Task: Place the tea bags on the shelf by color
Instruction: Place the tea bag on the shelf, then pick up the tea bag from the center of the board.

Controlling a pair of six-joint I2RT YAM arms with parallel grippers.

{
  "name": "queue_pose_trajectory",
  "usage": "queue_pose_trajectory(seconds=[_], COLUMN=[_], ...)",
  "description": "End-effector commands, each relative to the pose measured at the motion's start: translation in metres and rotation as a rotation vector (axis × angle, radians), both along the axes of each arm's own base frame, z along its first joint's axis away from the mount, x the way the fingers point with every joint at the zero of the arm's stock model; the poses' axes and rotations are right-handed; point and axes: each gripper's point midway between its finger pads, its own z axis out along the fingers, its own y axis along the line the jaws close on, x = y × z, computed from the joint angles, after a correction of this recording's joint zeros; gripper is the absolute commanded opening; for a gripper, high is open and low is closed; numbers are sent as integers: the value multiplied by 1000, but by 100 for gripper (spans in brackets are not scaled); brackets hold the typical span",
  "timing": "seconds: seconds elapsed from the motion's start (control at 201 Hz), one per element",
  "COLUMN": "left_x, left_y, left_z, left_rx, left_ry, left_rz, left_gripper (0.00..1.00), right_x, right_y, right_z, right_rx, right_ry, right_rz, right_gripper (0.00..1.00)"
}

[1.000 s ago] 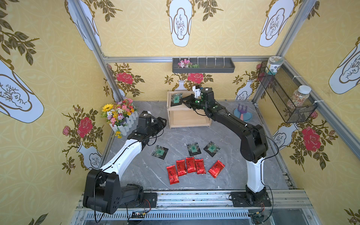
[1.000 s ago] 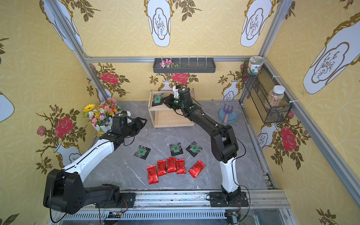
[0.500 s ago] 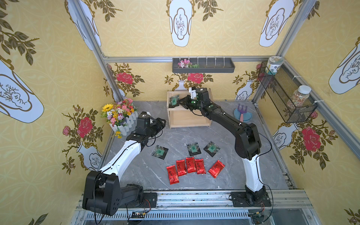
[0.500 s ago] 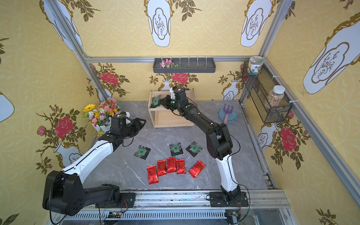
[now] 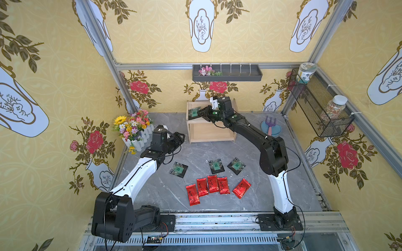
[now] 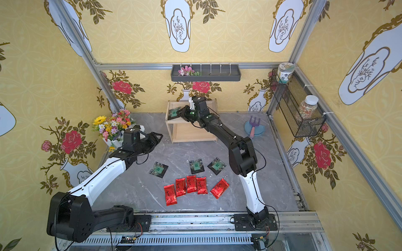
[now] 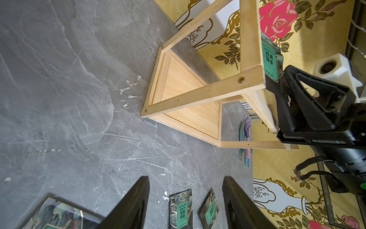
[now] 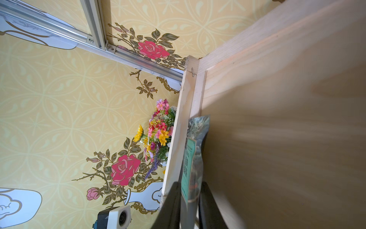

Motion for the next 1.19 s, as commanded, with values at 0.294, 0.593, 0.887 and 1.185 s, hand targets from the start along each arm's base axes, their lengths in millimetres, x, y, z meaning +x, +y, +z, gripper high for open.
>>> queue_pose_trajectory(seconds=[0.294,0.593,0.887,1.185], left_x=[0,1,-2,-9], left_y=[2,3,-1,-19], left_z=[2,1,-3,-10], left_rx=[2,-2,-18,-17], left_ry=[-29,-33,-29,-14], left_rz=[-4,-4,-21,-77], left_gripper=[65,65,65,64], right_x=[7,10,-3,-42], right_y=[-15,-30,-45,-61], right_z=[-1,14,27,17], right_rx=[-73,-125,-222,-292], right_ry=[-23,-75,-146,-157], right_rz=[-20,-62,-95,-76], right_gripper=[34,41,27,9])
